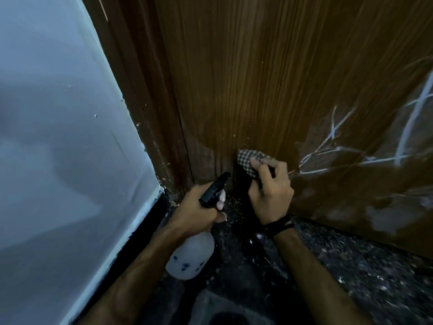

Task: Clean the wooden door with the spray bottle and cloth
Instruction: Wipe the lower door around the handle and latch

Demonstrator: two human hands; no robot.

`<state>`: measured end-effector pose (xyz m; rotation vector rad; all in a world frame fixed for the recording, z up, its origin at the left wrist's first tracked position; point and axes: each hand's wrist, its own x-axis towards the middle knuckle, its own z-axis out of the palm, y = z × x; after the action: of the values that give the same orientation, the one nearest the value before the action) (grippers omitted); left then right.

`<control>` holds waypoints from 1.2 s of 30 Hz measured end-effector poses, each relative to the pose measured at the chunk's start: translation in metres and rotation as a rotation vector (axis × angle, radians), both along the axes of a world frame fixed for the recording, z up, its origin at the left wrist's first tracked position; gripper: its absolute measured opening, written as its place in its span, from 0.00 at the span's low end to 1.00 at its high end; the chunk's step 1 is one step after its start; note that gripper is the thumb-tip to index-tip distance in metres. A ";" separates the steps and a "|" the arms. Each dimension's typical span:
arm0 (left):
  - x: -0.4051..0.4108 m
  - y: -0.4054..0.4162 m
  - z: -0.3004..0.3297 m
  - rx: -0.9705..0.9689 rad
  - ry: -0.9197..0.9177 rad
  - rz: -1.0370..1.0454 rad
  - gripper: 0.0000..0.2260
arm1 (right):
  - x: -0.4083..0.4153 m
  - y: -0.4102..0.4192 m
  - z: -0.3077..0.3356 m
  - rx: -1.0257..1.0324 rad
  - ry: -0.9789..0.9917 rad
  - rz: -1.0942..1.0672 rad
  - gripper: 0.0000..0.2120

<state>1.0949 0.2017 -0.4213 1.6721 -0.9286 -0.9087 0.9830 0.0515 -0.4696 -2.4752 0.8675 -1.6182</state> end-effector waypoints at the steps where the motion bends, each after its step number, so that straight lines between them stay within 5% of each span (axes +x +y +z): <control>1: 0.001 0.001 -0.002 -0.023 -0.002 0.009 0.09 | 0.004 -0.001 0.012 -0.010 -0.071 -0.014 0.19; 5: 0.007 0.008 -0.009 -0.100 -0.031 0.037 0.10 | 0.023 -0.007 0.034 -0.118 -0.179 -0.020 0.24; 14: 0.008 0.028 -0.047 -0.102 -0.114 0.022 0.09 | 0.011 0.003 -0.061 0.002 0.431 0.145 0.26; 21: 0.020 0.037 -0.067 -0.061 -0.128 0.132 0.12 | 0.040 0.001 0.017 -0.050 -0.075 0.015 0.28; 30: 0.008 0.027 -0.076 -0.142 -0.210 0.278 0.06 | 0.050 0.020 -0.060 0.059 0.391 0.102 0.23; 36: 0.008 0.023 -0.089 -0.079 -0.263 0.410 0.07 | 0.058 0.021 -0.012 0.069 0.024 0.046 0.18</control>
<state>1.1028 0.2250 -0.5104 1.8509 -0.7389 -0.3798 1.0409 0.0725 -0.4812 -2.4543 0.8478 -1.5205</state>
